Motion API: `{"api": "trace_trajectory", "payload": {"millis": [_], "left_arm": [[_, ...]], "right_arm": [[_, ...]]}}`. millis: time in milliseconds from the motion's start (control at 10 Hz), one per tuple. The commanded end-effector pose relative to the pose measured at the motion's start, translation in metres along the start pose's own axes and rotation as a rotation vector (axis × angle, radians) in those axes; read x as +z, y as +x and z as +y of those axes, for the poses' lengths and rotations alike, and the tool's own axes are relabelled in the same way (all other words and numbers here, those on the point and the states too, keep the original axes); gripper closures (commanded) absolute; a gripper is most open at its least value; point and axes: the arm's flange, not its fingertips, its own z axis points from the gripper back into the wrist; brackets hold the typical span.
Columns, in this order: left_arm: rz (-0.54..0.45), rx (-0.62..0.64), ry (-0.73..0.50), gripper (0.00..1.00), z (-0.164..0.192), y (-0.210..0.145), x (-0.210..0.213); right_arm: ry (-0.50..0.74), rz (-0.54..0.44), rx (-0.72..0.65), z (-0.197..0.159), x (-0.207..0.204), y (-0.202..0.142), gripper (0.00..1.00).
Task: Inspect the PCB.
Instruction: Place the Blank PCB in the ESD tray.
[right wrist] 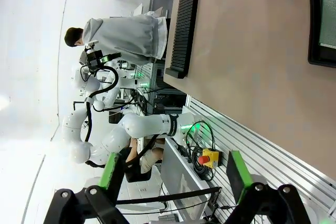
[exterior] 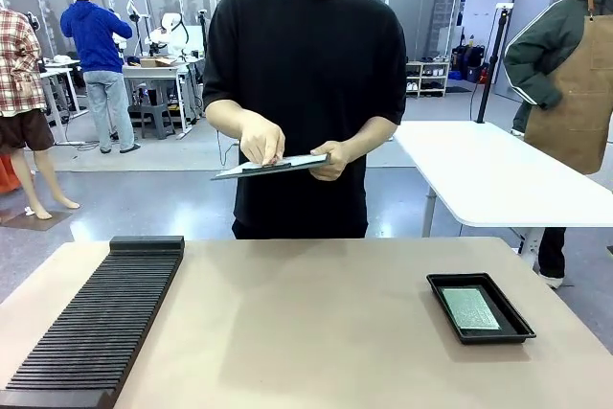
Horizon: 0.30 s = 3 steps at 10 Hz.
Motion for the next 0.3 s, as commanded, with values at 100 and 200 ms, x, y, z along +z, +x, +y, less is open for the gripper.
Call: {"api": "trace_trajectory", "payload": {"millis": [100, 200], "left_arm": [[0.012, 0.001, 0.014, 0.00, -0.0011, 0.0019, 0.0026], [0.012, 0.001, 0.014, 0.00, -0.0011, 0.0019, 0.0026]], "right_arm": [[-0.003, 0.000, 0.006, 0.0021, 0.0009, -0.0014, 0.00], [-0.003, 0.000, 0.006, 0.0021, 0.0009, -0.0014, 0.00]]}}
